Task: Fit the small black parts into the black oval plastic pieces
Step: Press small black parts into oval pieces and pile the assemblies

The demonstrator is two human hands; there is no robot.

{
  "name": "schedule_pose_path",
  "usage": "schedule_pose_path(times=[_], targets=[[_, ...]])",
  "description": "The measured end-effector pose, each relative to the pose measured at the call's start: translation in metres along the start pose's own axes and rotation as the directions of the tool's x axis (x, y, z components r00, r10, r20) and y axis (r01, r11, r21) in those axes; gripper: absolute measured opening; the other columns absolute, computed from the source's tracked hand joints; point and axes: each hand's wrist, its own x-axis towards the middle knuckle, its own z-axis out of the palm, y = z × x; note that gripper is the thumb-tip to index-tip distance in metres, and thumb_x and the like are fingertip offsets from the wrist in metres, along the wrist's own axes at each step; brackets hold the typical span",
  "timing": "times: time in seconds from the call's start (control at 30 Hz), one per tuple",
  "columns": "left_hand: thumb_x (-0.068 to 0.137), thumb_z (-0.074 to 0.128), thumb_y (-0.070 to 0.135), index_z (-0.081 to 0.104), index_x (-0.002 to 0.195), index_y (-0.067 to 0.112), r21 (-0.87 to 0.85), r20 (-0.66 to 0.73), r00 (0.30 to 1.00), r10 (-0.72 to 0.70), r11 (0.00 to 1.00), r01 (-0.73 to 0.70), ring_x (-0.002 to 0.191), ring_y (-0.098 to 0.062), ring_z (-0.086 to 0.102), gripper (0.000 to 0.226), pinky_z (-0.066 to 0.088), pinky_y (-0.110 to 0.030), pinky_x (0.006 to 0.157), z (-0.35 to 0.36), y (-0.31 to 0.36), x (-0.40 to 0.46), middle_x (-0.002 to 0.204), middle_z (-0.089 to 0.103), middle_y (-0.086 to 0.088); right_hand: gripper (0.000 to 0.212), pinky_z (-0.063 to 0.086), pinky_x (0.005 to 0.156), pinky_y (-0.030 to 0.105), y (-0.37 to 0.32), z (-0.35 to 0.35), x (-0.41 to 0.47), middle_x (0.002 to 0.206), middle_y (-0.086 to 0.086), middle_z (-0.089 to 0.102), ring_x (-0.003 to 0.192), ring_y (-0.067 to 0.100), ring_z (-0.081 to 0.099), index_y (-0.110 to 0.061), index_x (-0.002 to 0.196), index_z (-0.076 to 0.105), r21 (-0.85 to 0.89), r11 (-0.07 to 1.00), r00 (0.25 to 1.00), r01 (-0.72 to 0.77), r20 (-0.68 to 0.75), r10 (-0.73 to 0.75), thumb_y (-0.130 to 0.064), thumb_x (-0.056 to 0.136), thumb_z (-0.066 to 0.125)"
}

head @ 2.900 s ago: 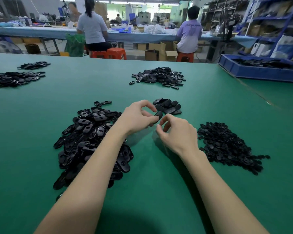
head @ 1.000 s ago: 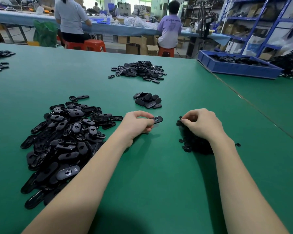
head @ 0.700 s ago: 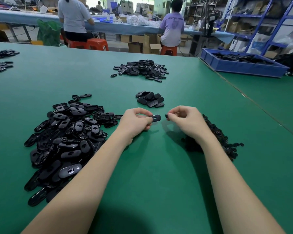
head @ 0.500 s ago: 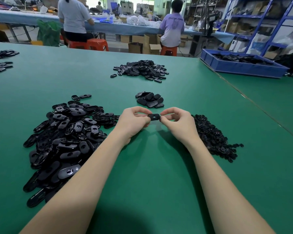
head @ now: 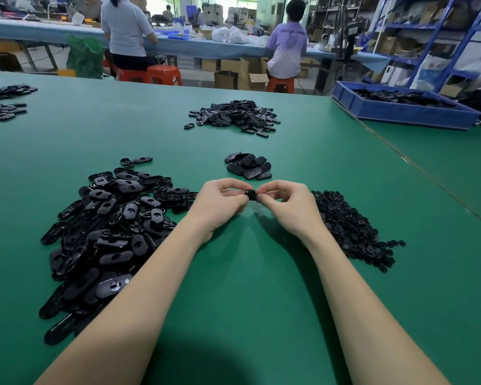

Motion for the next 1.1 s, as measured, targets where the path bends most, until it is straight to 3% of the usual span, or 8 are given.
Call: schedule_pose_path(times=[0.2,0.27,0.47,0.6,0.67,0.77,1.1], targets=[[0.086,0.062,-0.001,0.076,0.095,0.015,-0.009,0.005,1.000,0.013,1.000,-0.013,0.060,-0.011,0.058,0.023,0.052,-0.020,0.067,-0.003,-0.001,-0.001,0.076,0.074,0.000,0.006,0.038,0.059,0.007,-0.005,0.003,0.000,0.078,-0.013,0.074,0.063,-0.009,0.059,-0.026,0.084,0.079,0.058,0.998,1.000,-0.021,0.004,0.021,-0.023,0.088,0.076],[0.087,0.063,0.000,0.076,0.097,0.014,-0.019,0.008,1.000,0.018,1.000,-0.017,0.063,-0.011,0.060,0.022,0.052,-0.021,0.068,-0.004,-0.001,-0.001,0.080,0.075,-0.001,0.007,0.037,0.057,0.007,-0.006,0.004,0.002,0.075,-0.015,0.072,0.059,-0.010,0.057,-0.025,0.084,0.079,0.080,0.996,0.999,-0.032,0.006,0.032,-0.022,0.088,0.076],[0.089,0.062,0.000,0.076,0.097,0.013,-0.054,0.019,1.000,0.006,0.999,-0.005,0.068,-0.013,0.062,0.021,0.054,-0.022,0.065,-0.007,-0.002,0.002,0.081,0.073,-0.003,0.011,0.039,0.058,0.022,-0.009,0.004,0.003,0.075,-0.007,0.074,0.048,0.000,0.049,-0.026,0.090,0.073,0.176,0.978,0.994,-0.109,0.045,0.103,-0.027,0.084,0.082],[0.090,0.060,0.001,0.075,0.097,0.013,-0.078,0.009,1.000,-0.022,0.997,0.023,0.071,-0.014,0.064,0.021,0.055,-0.025,0.065,-0.009,-0.001,0.004,0.083,0.071,-0.008,0.016,0.041,0.064,0.017,-0.010,0.003,0.004,0.086,-0.008,0.074,0.059,-0.007,0.056,-0.027,0.091,0.075,0.193,0.977,0.995,-0.095,0.042,0.089,-0.031,0.080,0.086],[0.092,0.058,0.000,0.074,0.096,0.013,-0.139,0.022,0.998,-0.052,0.989,0.055,0.071,-0.015,0.064,0.021,0.054,-0.026,0.065,-0.011,0.000,0.005,0.084,0.069,-0.010,0.011,0.040,0.061,0.011,-0.010,0.002,0.005,0.077,-0.013,0.073,0.062,-0.008,0.059,-0.024,0.089,0.076,0.238,0.966,0.992,-0.104,0.092,0.084,-0.027,0.082,0.085],[0.091,0.060,-0.004,0.072,0.097,0.011,-0.231,0.068,0.996,-0.066,0.970,0.080,0.069,-0.015,0.066,0.020,0.055,-0.021,0.067,-0.012,0.001,0.004,0.086,0.071,-0.009,0.009,0.034,0.049,0.004,-0.012,0.001,0.005,0.060,-0.019,0.065,0.052,-0.008,0.053,-0.021,0.085,0.076,0.280,0.953,0.986,-0.120,0.147,0.081,-0.024,0.083,0.084],[0.089,0.068,-0.002,0.071,0.100,0.008,-0.174,0.076,0.996,-0.046,0.983,0.058,0.067,-0.013,0.067,0.015,0.053,-0.019,0.069,-0.012,-0.003,0.002,0.087,0.073,-0.009,0.008,0.040,0.054,0.006,-0.014,0.001,0.004,0.069,-0.013,0.073,0.058,-0.005,0.060,-0.019,0.085,0.075,0.278,0.949,0.977,-0.150,0.191,0.098,-0.014,0.084,0.081]])
